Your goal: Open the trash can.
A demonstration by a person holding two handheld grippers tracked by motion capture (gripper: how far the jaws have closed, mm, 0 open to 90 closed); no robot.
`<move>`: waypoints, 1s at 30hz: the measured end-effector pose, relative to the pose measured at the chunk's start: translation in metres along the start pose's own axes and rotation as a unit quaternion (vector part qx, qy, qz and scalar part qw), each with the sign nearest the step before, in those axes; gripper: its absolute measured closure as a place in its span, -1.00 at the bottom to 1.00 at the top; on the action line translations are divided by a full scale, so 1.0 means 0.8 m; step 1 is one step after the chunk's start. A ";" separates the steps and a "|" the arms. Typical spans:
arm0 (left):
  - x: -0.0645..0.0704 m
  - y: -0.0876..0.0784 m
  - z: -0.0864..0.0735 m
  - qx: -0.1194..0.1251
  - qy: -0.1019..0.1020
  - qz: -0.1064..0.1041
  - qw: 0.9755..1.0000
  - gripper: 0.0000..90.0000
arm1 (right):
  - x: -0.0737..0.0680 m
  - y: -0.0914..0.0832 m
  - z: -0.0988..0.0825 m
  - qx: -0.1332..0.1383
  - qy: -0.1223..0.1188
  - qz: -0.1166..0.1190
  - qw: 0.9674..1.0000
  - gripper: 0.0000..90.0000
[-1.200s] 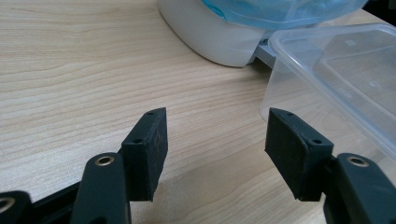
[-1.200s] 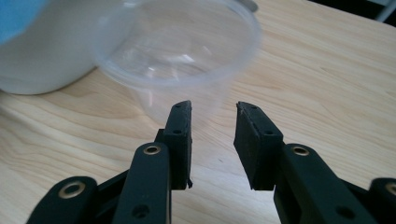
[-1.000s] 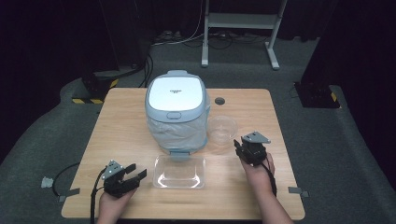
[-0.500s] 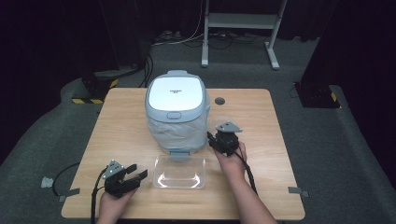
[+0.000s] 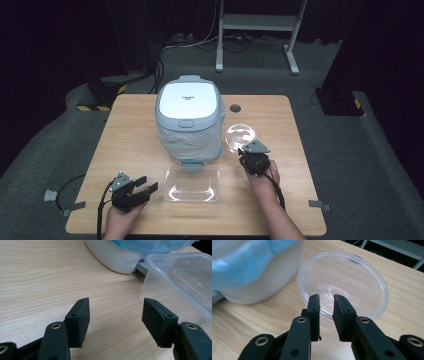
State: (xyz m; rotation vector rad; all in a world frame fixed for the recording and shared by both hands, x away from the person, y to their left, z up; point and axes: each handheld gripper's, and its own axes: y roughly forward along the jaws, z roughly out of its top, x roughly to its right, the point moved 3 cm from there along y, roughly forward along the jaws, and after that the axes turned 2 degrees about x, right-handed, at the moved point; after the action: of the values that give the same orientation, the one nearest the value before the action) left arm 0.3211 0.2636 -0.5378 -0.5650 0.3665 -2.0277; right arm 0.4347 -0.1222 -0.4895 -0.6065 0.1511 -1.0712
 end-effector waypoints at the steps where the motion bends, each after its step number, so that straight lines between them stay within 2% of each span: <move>1: 0.000 0.000 0.000 0.000 0.001 0.001 1.000 -0.13 | 0.006 -0.004 -0.004 0.000 0.003 -0.003 1.000 0.67; 7: 0.000 0.000 0.000 -0.001 0.002 0.003 1.000 -0.13 | 0.034 -0.023 -0.015 -0.004 0.014 -0.020 1.000 0.66; 11: 0.001 0.001 0.000 -0.003 0.008 0.004 1.000 -0.13 | 0.045 -0.025 -0.003 0.014 0.034 -0.021 0.999 0.50; 14: 0.000 0.002 0.000 -0.003 0.005 0.003 1.000 -0.13 | 0.055 -0.009 0.011 0.021 0.064 -0.021 0.998 0.32; 17: -0.001 0.002 0.000 -0.003 0.003 0.002 1.000 -0.13 | 0.071 0.024 0.029 0.024 0.108 -0.023 0.994 0.15; 22: -0.003 0.001 0.001 -0.001 -0.002 -0.001 1.000 -0.13 | 0.089 0.063 0.037 0.012 0.139 -0.026 0.990 0.05; 24: -0.004 0.000 0.000 0.001 -0.004 -0.004 1.000 -0.14 | 0.093 0.070 0.033 0.009 0.152 -0.021 0.988 0.03; 27: -0.003 0.000 0.000 0.000 -0.002 -0.005 1.000 -0.14 | 0.096 0.076 0.028 0.000 0.152 -0.014 0.988 -0.01; 30: -0.002 0.000 -0.001 0.000 0.000 -0.004 1.000 -0.14 | 0.096 0.078 0.022 -0.006 0.169 0.017 0.985 -0.04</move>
State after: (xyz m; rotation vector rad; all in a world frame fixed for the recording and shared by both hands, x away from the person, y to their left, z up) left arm 0.3216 0.2649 -0.5386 -0.5676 0.3650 -2.0354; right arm 0.5273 -0.1601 -0.4954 -0.4274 0.4624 -1.1348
